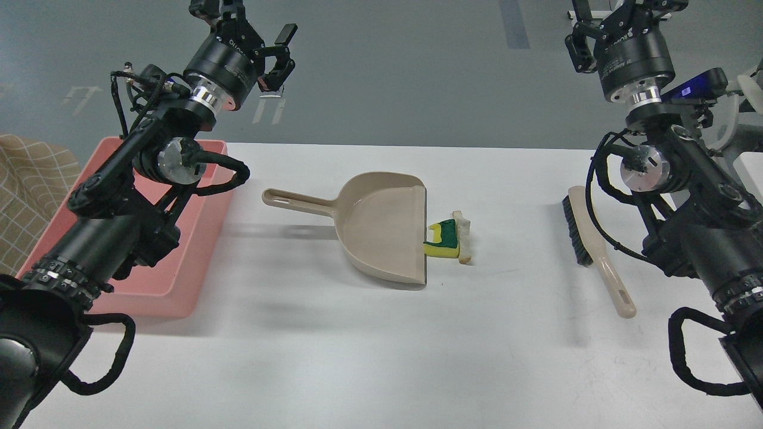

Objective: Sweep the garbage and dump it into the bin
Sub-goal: 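Move the left gripper down from the bin toward the dustpan handle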

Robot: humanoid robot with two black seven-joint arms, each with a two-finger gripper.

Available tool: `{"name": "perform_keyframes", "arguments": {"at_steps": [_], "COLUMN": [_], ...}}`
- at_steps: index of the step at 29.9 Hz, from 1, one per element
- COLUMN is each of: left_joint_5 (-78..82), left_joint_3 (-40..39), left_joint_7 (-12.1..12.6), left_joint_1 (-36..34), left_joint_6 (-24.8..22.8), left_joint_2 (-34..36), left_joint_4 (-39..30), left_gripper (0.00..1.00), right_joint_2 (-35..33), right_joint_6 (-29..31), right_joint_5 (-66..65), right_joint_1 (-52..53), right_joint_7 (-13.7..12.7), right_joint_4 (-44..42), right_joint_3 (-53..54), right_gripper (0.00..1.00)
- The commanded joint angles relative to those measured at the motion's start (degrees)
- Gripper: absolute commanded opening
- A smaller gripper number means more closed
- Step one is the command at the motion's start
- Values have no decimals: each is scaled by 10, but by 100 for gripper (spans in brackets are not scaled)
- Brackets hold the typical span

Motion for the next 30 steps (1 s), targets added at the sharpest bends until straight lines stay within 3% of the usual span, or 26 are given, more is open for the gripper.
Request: {"name": "perform_keyframes", "arguments": {"at_steps": [1, 14, 17, 18, 27, 30], "left_joint_5": [1, 3, 5, 5, 7, 7], "left_joint_3": [4, 5, 6, 6, 22, 22], "left_joint_7": [3, -6, -3, -1, 2, 2], "left_joint_1": [0, 1, 0, 0, 0, -1], "left_joint_6": [0, 0, 0, 0, -5, -6], "left_joint_2": [-2, -9, -8, -8, -10, -11], "left_joint_4": [9, 11, 14, 16, 29, 29], "left_gripper": [98, 98, 98, 98, 98, 98], "right_joint_2": [2, 24, 16, 13, -33, -42], "right_joint_6": [-9, -41, -47, -47, -30, -9], "right_joint_5": [4, 8, 5, 5, 6, 7], "right_joint_1": [-5, 3, 21, 21, 30, 30], "right_joint_7": [0, 0, -40, -41, -37, -16], "right_joint_4": [-8, -30, -35, -34, -31, -34], "right_joint_3": [0, -11, -57, -66, -138, -139], "right_gripper": [100, 100, 100, 100, 100, 100]}}
